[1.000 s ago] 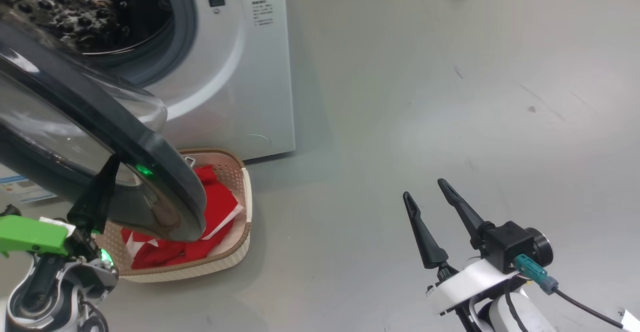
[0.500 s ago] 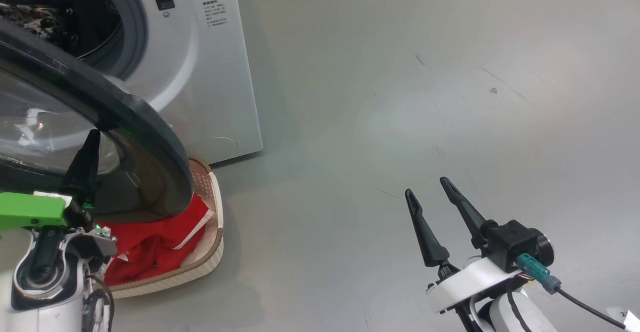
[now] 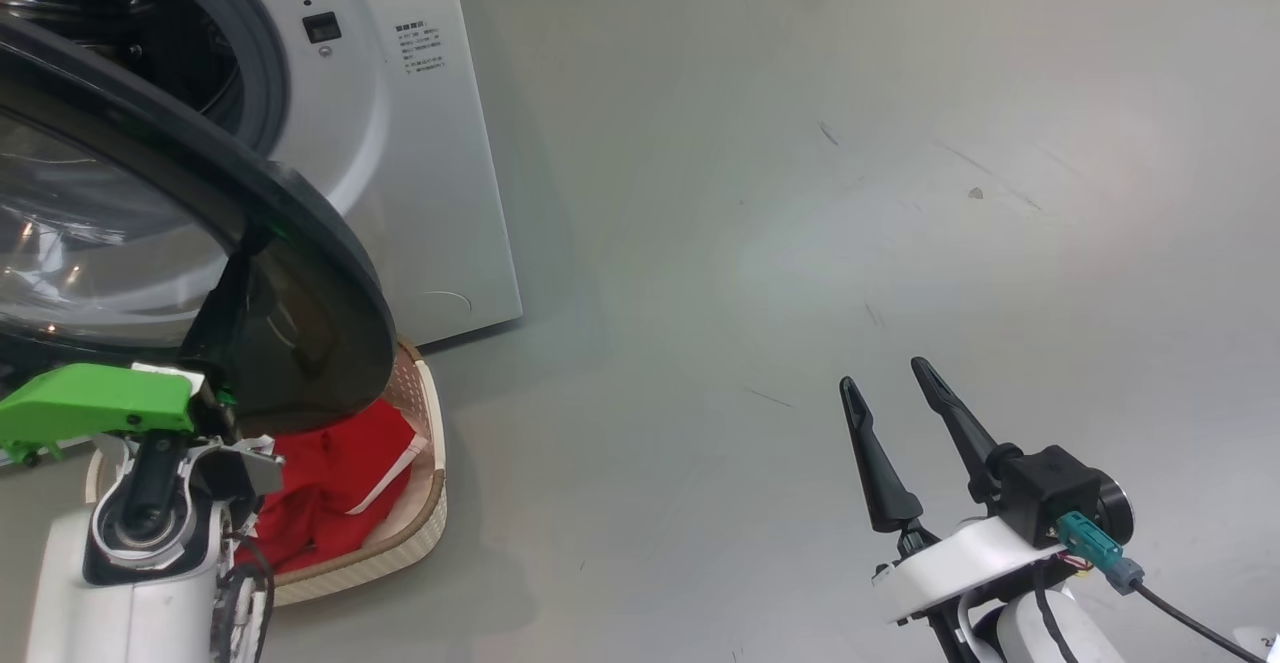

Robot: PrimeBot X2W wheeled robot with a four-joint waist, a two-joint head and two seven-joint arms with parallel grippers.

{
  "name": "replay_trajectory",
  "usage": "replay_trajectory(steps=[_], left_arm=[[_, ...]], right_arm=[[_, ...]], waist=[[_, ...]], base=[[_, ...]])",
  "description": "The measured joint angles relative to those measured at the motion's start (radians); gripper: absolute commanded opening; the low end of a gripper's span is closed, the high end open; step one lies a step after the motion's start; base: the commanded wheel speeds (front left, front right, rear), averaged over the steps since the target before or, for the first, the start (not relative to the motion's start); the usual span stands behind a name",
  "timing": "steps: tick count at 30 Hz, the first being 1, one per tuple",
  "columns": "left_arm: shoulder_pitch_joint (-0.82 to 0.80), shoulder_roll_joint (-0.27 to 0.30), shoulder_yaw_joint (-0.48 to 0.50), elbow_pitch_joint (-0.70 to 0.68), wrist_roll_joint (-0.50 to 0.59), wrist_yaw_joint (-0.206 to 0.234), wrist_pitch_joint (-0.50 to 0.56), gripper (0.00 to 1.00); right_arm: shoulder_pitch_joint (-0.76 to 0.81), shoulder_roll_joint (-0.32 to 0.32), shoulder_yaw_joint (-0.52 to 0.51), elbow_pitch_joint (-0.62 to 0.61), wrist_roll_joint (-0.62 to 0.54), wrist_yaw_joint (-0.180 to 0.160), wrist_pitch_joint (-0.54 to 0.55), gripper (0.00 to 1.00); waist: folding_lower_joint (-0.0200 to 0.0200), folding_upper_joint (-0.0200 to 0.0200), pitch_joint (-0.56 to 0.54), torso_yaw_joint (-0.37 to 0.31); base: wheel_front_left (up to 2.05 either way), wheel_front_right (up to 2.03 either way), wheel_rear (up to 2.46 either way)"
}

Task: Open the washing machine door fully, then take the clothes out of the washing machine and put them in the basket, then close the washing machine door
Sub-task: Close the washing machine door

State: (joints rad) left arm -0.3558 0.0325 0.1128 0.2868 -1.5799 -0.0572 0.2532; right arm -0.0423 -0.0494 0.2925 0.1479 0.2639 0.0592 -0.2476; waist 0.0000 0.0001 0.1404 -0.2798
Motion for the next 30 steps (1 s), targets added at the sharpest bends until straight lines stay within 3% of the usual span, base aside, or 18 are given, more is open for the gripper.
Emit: replay_trajectory(steps=[12, 19, 23, 25, 30], left_arm=[[0.022, 0.002, -0.12, 0.016, 0.142, -0.046, 0.0, 0.0], [0.087, 0.134, -0.218, -0.031, 0.405, -0.063, -0.061, 0.0], [0.1, 0.164, -0.251, -0.057, 0.494, -0.063, -0.106, 0.0], [0.115, 0.2, -0.299, -0.083, 0.611, -0.064, -0.16, 0.0], [0.156, 0.234, -0.33, -0.111, 0.746, -0.064, -0.29, 0.0]], right_arm=[[0.016, 0.0, -0.042, -0.027, 0.0, -0.001, 0.0, 1.0], [0.021, -0.003, -0.056, -0.043, -0.002, 0.0, 0.0, 1.0], [0.025, -0.006, -0.059, -0.045, -0.003, 0.0, 0.0, 1.0], [0.027, -0.007, -0.058, -0.046, -0.011, 0.0, 0.0, 1.0], [0.028, -0.007, -0.05, -0.046, -0.017, 0.002, 0.0, 1.0]], waist=[[0.0, 0.0, -0.014, 0.086], [0.0, 0.0, -0.027, 0.155], [0.0, 0.0, -0.033, 0.187], [0.0, 0.0, -0.039, 0.219], [0.0, 0.0, -0.052, 0.28]], base=[[0.0, 0.0, 0.0], [0.0, 0.0, 0.0], [0.0, 0.0, 0.0], [0.0, 0.0, 0.0], [0.0, 0.0, 0.0]])
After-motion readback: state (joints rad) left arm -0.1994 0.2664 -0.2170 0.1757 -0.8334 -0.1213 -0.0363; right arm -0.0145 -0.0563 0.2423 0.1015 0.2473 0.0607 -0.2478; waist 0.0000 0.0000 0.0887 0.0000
